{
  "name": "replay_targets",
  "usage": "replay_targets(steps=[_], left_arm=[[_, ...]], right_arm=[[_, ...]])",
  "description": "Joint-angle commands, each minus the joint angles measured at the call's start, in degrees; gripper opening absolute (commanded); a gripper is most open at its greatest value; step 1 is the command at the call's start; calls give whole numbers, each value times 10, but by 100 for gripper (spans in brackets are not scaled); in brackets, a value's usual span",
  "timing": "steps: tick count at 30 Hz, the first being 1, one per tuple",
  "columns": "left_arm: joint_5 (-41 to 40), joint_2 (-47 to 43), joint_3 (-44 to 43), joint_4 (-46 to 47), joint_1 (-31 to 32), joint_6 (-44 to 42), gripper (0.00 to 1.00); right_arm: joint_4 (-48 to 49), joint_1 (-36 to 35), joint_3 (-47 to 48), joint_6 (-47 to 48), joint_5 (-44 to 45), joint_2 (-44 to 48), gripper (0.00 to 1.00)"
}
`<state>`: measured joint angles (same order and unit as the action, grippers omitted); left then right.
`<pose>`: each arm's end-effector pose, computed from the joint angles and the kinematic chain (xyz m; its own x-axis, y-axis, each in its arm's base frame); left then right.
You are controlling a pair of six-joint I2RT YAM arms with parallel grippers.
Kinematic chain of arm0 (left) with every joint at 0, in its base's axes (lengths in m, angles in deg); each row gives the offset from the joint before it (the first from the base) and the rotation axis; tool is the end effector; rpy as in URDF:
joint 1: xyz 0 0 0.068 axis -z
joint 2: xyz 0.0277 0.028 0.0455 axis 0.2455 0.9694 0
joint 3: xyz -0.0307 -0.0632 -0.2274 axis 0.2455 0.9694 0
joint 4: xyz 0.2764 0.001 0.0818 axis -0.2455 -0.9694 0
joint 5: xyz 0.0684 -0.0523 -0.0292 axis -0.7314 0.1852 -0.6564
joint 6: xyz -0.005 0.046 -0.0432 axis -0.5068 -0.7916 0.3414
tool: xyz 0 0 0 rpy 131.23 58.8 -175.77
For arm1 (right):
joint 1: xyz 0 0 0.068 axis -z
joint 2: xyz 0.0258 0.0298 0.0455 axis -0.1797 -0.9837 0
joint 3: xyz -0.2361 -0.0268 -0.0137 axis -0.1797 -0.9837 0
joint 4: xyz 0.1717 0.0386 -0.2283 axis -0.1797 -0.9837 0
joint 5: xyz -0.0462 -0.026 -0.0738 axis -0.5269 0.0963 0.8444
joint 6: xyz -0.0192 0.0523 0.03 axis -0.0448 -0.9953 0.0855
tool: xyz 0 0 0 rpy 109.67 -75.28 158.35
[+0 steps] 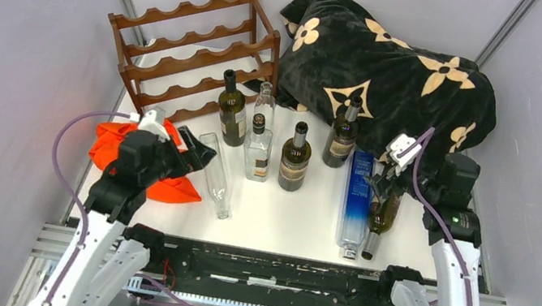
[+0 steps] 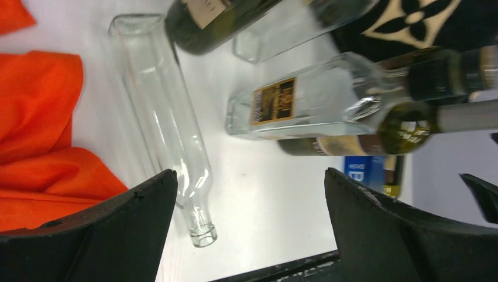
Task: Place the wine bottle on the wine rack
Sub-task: Pick up the wine bottle from the center of the board.
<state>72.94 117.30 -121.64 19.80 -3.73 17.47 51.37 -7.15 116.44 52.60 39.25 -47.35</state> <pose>0.1910 -0.0437 0.2811 -0.5298 -0.5284 -0.6634 0.0007 0.7819 -0.6233 0.2266 0.0197 0.2909 -0.0661 -0.4201 -0.9051 -0.7093 0.6577 -0.2535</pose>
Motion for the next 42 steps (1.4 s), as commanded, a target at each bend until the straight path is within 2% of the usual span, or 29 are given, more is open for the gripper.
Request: replay_targets(steps=[1,4,6,10,12,15,24,28,35,42], left_arm=[[-150,63,-3,-6,108,28,100],[-358,137,-35,-43,269,64,100],[-460,198,-54,-67,341,105,100],[-558,328,-94,-138,375,184,100],[-573,368,-97,-147,375,198,100],[-567,366,-78,-119,376,199,100],[-537,325,49,77,375,155,100],[-547,350,77,116,375,163,99],[-574,432,78,144,375,178,98],[-572,451,119,197,378,194,89]], right_arm=[[18,-1,-34,36,-36,-22,98],[46,-1,-55,20,-37,-33,98],[64,0,-73,15,-35,-27,98],[108,1,-113,0,-18,2,98],[127,3,-128,-6,-19,15,98],[132,6,-137,-6,-26,12,98],[139,8,-153,4,-40,-6,98],[133,8,-153,10,-40,-17,98],[126,8,-156,18,-34,-18,98],[123,8,-153,19,-36,-22,98]])
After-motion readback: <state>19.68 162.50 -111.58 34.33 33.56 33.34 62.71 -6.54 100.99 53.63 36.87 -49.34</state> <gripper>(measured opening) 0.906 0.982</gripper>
